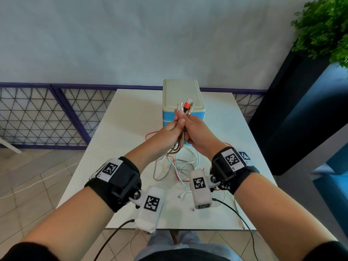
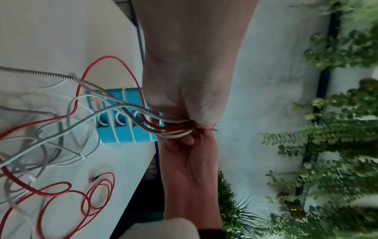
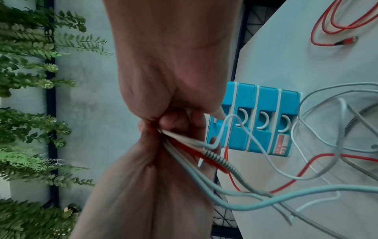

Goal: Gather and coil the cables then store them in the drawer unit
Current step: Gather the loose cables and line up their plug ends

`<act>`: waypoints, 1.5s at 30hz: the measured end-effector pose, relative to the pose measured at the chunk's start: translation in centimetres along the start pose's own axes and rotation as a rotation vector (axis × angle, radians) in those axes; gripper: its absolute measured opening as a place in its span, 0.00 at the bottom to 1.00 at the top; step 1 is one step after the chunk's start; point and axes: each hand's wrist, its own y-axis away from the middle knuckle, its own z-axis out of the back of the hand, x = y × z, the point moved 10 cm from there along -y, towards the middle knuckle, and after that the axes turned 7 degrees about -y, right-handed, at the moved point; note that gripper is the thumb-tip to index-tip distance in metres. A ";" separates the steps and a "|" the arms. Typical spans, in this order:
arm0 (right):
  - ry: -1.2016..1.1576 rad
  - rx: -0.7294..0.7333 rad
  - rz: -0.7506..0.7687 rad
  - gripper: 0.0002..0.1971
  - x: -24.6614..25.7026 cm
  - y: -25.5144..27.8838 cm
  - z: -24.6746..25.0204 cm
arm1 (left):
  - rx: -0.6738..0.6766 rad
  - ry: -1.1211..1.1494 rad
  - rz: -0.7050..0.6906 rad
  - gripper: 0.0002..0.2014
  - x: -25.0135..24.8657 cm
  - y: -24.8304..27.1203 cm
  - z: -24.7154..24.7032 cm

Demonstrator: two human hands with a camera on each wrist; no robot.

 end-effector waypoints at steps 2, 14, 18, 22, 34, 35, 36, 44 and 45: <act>0.009 0.033 0.006 0.21 0.5 0.2 -0.3 | 0.016 0.073 -0.034 0.23 -0.6 0.2 -0.3; -0.522 -0.306 0.240 0.17 2.4 0.6 3.9 | 0.127 -0.519 -0.173 0.21 1.9 0.5 -1.1; -0.642 -0.374 0.235 0.18 2.8 0.4 6.6 | 0.192 -0.132 -0.076 0.21 5.0 1.4 -0.8; -0.655 -0.358 0.217 0.18 3.0 0.2 7.2 | 0.276 0.074 0.083 0.19 6.2 2.0 -0.8; -0.523 0.143 -0.210 0.13 1.4 1.3 2.5 | 0.090 -0.012 0.002 0.12 3.8 0.4 2.2; -0.464 0.210 -0.255 0.14 1.3 1.9 1.9 | 0.131 -0.083 -0.032 0.12 3.1 0.6 1.9; -0.399 0.255 -0.282 0.14 1.1 2.4 1.4 | 0.161 -0.151 -0.061 0.13 2.5 0.7 1.6; -0.286 0.256 -0.177 0.18 0.8 2.0 1.9 | 0.260 -0.299 -0.115 0.12 0.4 0.8 1.9; -0.263 0.256 -0.182 0.18 0.6 2.0 1.8 | 0.260 -0.305 -0.127 0.12 0.0 0.8 1.8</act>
